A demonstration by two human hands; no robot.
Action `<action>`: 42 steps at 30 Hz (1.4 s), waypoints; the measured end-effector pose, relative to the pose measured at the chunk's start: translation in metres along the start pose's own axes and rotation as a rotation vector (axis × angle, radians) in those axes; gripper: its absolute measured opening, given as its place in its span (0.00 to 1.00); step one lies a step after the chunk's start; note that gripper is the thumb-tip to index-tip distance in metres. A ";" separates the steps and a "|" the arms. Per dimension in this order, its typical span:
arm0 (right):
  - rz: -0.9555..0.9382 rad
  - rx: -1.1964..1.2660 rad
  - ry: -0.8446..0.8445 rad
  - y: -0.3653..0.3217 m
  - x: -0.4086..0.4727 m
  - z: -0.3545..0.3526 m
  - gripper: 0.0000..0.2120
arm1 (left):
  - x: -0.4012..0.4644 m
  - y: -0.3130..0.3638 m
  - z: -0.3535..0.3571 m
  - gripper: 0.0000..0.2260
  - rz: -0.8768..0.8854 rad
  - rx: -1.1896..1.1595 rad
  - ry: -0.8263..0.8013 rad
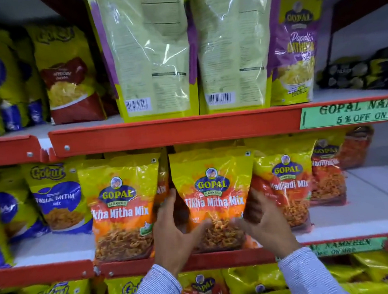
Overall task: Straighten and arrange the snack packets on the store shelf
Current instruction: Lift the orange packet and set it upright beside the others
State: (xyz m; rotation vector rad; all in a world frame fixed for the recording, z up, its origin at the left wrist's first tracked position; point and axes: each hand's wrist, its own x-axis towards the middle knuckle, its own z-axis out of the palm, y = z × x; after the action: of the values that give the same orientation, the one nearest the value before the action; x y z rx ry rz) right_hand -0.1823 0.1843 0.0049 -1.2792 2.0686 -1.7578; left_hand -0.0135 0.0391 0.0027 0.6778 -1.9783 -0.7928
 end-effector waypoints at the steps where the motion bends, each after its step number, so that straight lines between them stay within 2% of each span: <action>1: -0.085 -0.088 0.144 -0.011 0.002 -0.002 0.31 | 0.007 0.011 -0.003 0.40 0.138 0.079 0.068; 3: -0.290 -0.351 0.436 -0.040 0.013 -0.004 0.20 | 0.027 0.028 -0.004 0.29 0.415 0.228 0.167; 4: -0.398 -0.483 0.516 -0.051 0.023 -0.003 0.16 | 0.039 0.038 -0.003 0.25 0.511 0.301 0.193; 6: -0.486 -0.697 0.521 -0.066 0.047 -0.002 0.14 | 0.065 0.048 0.003 0.19 0.591 0.460 0.215; 8: -0.445 -0.818 0.476 -0.066 0.071 -0.002 0.15 | 0.085 0.055 0.005 0.18 0.573 0.614 0.184; 11: -0.458 -0.865 0.454 -0.066 0.090 -0.009 0.13 | 0.102 0.062 0.000 0.22 0.492 0.772 0.090; 14: -0.478 -0.886 0.420 -0.075 0.101 -0.012 0.11 | 0.111 0.083 -0.008 0.22 0.357 0.744 -0.064; 16: -0.481 -0.879 0.434 -0.080 0.107 -0.010 0.13 | 0.119 0.086 -0.005 0.22 0.262 0.746 -0.096; 17: -0.495 -0.861 0.462 -0.080 0.107 -0.010 0.12 | 0.120 0.084 -0.003 0.22 0.269 0.745 -0.079; 20: -0.584 -0.839 0.525 -0.066 0.096 -0.005 0.12 | 0.114 0.062 0.000 0.22 0.495 0.726 0.077; 21: -0.599 -0.865 0.511 -0.061 0.089 -0.002 0.15 | 0.109 0.053 0.001 0.21 0.569 0.705 0.128; 23: -0.598 -0.943 0.403 -0.053 0.077 0.006 0.22 | 0.096 0.042 0.004 0.20 0.637 0.710 0.121; 26: -0.542 -1.066 0.244 -0.046 0.070 0.016 0.25 | 0.085 0.033 0.006 0.22 0.639 0.789 0.014; 29: -0.482 -1.108 0.207 -0.049 0.069 0.017 0.27 | 0.082 0.028 0.003 0.25 0.572 0.816 -0.036; 33: -0.502 -1.032 0.203 -0.056 0.046 0.024 0.31 | 0.063 0.021 -0.016 0.28 0.586 0.810 -0.054; 38: -0.616 -0.901 0.152 -0.030 -0.011 0.061 0.31 | 0.009 -0.025 -0.054 0.27 0.614 0.746 -0.119; 42: -0.790 -0.738 0.028 0.017 -0.059 0.105 0.22 | -0.043 -0.094 -0.086 0.21 0.677 0.667 -0.179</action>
State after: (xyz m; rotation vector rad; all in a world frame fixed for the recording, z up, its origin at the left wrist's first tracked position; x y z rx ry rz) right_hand -0.0913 0.1447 -0.0661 -2.5580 2.5411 -1.1652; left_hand 0.0963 -0.0139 -0.0539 0.2484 -2.4335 0.2388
